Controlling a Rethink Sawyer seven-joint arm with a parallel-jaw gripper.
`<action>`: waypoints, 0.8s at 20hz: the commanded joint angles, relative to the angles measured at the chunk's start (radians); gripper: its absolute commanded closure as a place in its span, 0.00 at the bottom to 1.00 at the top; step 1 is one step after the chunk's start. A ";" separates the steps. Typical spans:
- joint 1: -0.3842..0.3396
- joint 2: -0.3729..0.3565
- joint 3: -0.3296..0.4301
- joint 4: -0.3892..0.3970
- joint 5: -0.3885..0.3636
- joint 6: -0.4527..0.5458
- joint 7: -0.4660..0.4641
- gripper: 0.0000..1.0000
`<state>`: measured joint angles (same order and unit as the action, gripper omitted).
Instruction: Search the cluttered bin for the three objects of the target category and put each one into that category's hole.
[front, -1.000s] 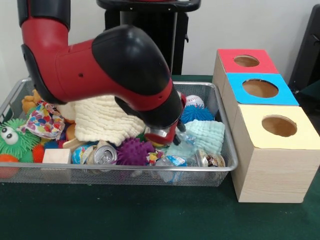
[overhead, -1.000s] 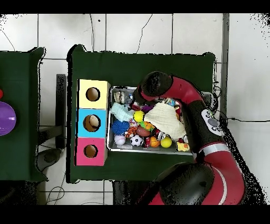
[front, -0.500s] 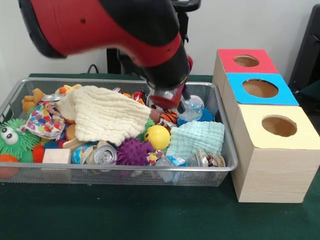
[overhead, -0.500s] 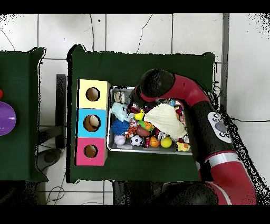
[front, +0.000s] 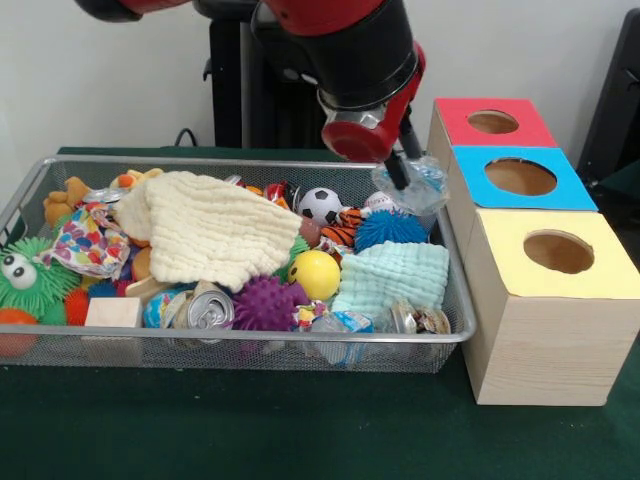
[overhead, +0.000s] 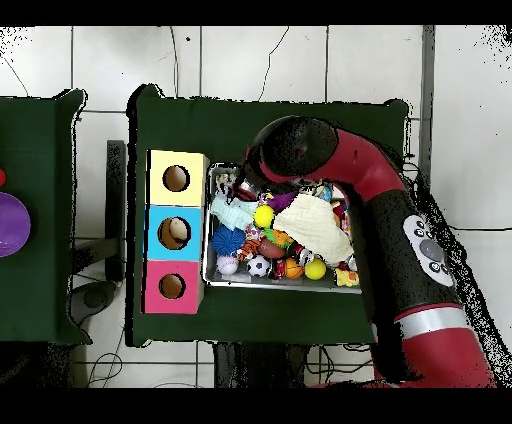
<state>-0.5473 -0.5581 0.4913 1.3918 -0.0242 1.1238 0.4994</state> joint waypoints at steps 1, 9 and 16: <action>0.022 0.013 0.051 0.143 0.113 -0.229 0.299 1.00; 0.068 -0.038 0.000 0.230 0.180 -0.252 0.323 1.00; 0.116 -0.106 -0.063 0.300 0.225 -0.178 0.378 1.00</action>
<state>-0.4534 -0.6054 0.4747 1.5582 0.1439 0.8910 0.5173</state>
